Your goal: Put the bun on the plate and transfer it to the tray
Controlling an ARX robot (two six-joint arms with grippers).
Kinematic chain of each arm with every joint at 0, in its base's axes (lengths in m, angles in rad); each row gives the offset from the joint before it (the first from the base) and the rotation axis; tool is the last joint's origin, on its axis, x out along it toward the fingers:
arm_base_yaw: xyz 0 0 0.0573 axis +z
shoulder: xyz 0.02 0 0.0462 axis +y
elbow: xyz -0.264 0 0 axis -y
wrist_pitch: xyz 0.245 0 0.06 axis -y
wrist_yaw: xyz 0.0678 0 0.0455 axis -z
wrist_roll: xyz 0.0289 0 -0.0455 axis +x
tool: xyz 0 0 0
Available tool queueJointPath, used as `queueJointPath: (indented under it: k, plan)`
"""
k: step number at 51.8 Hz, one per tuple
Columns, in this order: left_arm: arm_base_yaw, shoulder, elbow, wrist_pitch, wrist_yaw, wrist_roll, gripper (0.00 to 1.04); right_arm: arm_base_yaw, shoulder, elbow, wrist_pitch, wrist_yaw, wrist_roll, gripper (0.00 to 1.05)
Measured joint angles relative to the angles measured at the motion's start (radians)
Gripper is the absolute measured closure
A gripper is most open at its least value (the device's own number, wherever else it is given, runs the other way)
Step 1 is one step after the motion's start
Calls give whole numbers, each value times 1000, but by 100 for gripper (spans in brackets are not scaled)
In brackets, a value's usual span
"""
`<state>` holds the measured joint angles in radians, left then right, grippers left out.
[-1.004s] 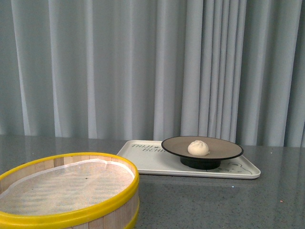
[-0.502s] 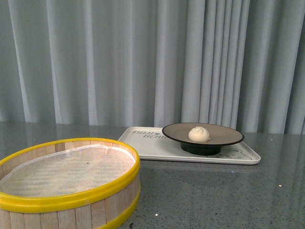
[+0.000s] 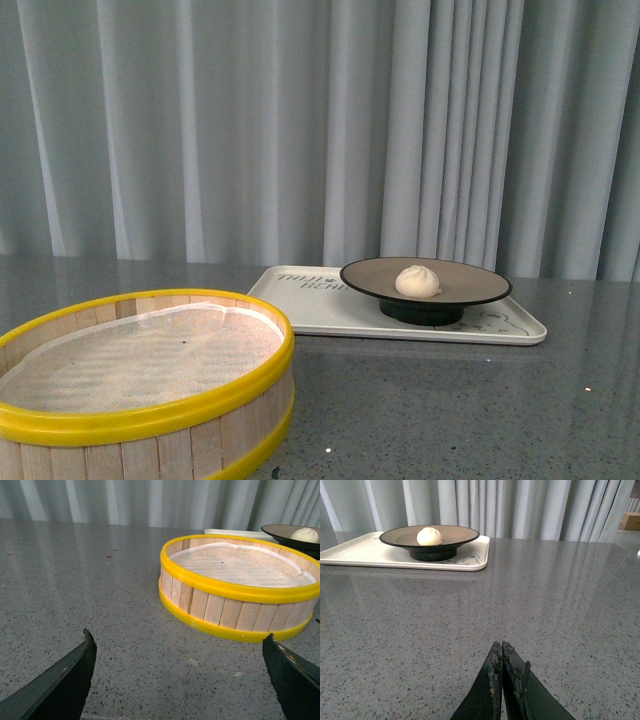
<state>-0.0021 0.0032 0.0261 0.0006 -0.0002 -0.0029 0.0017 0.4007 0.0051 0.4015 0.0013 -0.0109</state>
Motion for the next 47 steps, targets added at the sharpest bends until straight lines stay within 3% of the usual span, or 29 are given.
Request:
queueJointPath:
  k: [29, 34, 44, 47]
  plan:
    - [0, 0, 0, 0, 0, 0, 7, 0, -227, 0, -225, 0, 0, 103]
    - [0, 0, 0, 0, 0, 0, 7, 0, -373, 1, -394, -2, 0, 103]
    - [0, 0, 0, 0, 0, 0, 7, 0, -396, 1, -400, -3, 0, 103]
    - [0, 0, 0, 0, 0, 0, 7, 0, -396, 1, -400, -3, 0, 98]
